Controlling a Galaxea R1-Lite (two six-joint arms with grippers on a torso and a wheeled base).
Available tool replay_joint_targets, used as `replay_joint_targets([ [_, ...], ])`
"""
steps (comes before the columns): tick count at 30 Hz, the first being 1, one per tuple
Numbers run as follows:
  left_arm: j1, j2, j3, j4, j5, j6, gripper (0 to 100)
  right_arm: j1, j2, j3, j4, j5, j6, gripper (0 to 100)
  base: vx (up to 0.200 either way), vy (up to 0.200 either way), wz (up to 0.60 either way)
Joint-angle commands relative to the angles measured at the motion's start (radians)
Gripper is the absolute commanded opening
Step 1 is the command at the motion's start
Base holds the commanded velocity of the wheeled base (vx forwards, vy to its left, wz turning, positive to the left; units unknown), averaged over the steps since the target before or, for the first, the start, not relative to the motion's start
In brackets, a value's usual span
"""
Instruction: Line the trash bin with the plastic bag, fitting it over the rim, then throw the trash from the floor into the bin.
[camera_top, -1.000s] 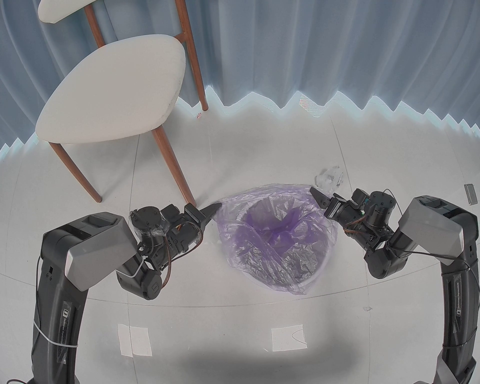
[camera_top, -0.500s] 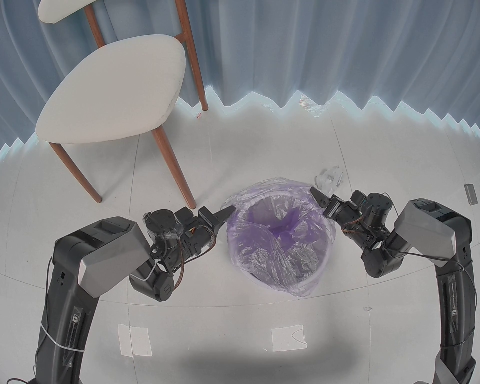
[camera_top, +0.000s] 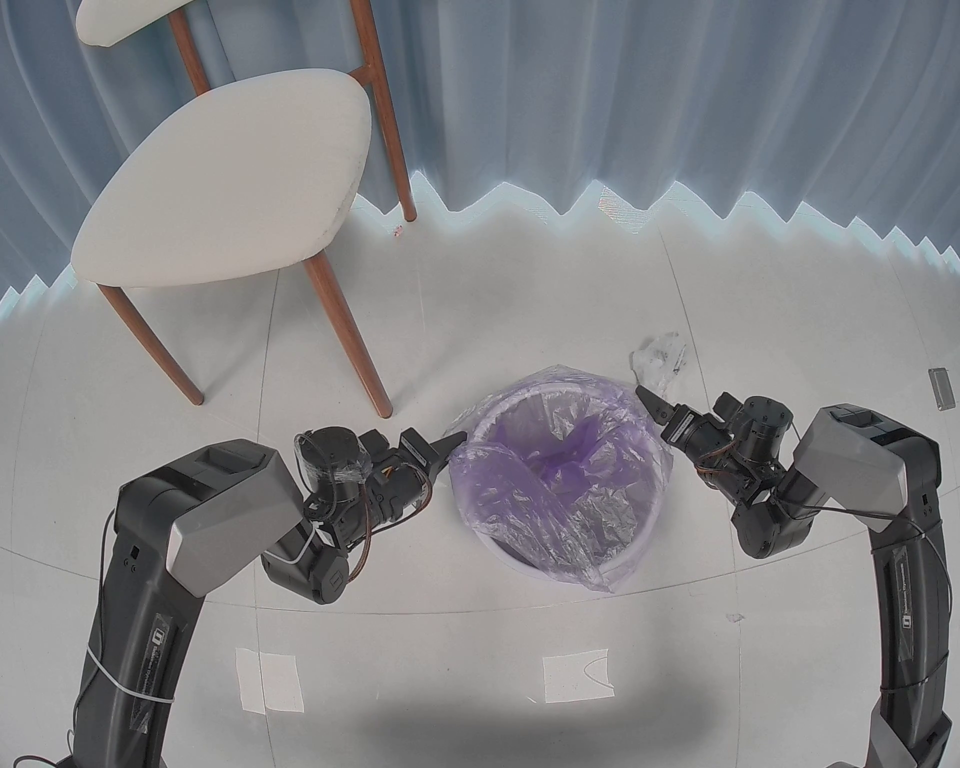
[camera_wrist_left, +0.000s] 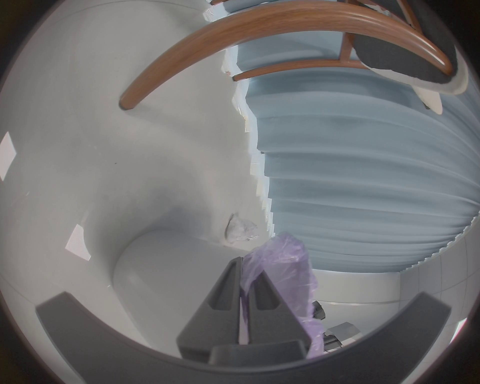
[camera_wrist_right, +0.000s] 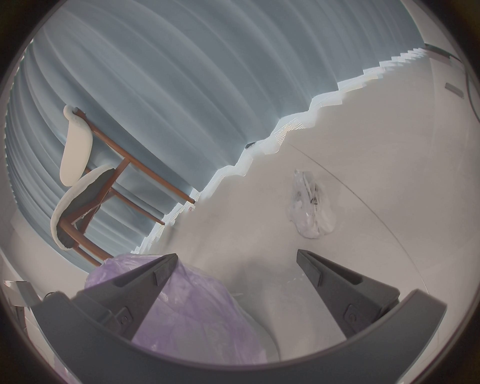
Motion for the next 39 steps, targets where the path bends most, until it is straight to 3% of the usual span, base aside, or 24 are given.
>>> replay_joint_targets([
  [1,0.002,-0.001,0.000,0.021,-0.006,-0.001,0,-0.002,0.010,0.007,0.010,0.016,0.001,100,0.000,0.000,0.00],
  [7,0.014,0.000,0.021,0.023,-0.014,0.002,0,-0.002,0.031,0.000,0.018,0.018,0.001,100,0.000,0.000,0.00],
  [18,0.071,0.002,0.178,-0.132,-0.024,0.016,0,-0.022,0.030,0.079,0.004,0.016,-0.002,100,0.000,0.000,0.00],
  [26,0.064,-0.003,0.233,-0.132,-0.026,0.026,0,-0.022,0.025,0.139,-0.080,0.015,0.001,100,0.000,0.000,0.00],
  [27,0.063,-0.006,0.244,-0.134,-0.024,0.030,100,-0.025,0.024,0.151,-0.094,0.015,0.001,100,0.000,0.000,0.00],
  [31,0.061,-0.015,0.264,-0.135,-0.010,0.085,100,-0.041,-0.001,0.232,-0.177,0.015,0.004,100,0.000,0.000,0.00],
  [39,0.088,-0.216,0.535,-0.135,0.006,0.099,100,-0.056,-0.136,0.445,-0.231,0.018,0.044,100,0.000,0.000,0.00],
])
